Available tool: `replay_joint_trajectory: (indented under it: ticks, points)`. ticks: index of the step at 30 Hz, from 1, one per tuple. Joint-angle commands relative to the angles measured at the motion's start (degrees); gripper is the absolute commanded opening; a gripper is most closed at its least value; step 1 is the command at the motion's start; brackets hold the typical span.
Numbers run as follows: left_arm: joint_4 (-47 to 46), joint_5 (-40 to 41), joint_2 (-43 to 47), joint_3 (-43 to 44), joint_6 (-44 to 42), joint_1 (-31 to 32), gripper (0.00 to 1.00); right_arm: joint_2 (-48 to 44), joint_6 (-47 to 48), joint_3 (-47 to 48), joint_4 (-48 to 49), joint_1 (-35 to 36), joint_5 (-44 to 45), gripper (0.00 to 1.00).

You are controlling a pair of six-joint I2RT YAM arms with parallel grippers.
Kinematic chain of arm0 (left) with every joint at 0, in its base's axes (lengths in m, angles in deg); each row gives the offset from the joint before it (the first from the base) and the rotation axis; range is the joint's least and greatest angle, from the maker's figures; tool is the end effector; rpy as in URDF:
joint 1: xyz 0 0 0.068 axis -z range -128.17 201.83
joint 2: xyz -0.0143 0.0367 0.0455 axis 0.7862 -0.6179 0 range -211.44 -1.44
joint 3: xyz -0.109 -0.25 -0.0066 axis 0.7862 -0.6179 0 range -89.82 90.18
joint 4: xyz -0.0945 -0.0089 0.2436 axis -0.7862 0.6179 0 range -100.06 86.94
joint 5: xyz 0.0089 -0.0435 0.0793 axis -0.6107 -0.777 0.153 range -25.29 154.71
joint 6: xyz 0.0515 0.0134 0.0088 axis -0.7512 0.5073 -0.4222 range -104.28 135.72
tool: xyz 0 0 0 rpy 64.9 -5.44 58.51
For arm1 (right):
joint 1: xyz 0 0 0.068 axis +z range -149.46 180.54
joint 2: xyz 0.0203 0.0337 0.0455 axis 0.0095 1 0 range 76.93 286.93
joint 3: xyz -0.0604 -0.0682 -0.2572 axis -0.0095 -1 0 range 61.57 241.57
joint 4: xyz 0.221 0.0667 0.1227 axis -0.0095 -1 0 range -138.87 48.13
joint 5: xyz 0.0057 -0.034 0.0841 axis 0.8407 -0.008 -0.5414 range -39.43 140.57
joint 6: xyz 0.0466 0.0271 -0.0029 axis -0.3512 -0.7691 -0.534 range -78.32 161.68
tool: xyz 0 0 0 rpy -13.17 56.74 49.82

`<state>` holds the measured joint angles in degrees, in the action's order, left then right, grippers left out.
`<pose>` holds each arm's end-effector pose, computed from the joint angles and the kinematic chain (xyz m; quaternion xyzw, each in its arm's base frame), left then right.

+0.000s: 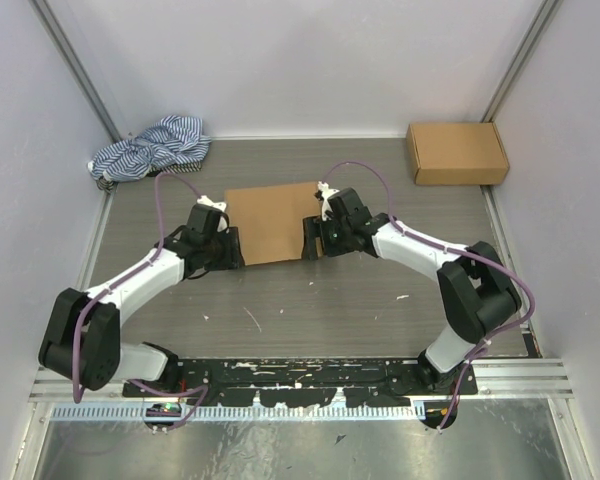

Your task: Fold the paper box

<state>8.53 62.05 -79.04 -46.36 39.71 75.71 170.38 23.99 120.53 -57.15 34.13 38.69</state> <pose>0.2427 -0.1092 0.1964 0.0064 0.9473 -0.1496 0.2831 0.2809 0.1953 0.2046 -0.1644 0.9201 0.2356 0.2663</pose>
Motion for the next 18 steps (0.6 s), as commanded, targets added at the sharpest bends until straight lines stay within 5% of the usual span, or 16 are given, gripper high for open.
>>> replay_joint_trajectory:
  ticks: [1, 18]
  points:
    - [0.6, -2.9, 2.5, 2.1, 0.1, 0.2, 0.54, -3.6, -0.4, 1.8, 2.0, 0.6, -2.2, 0.79]
    - [2.7, -6.3, 2.0, 3.4, 0.7, -0.1, 0.55, -3.0, 0.6, 4.0, -2.2, 0.6, -1.8, 0.79]
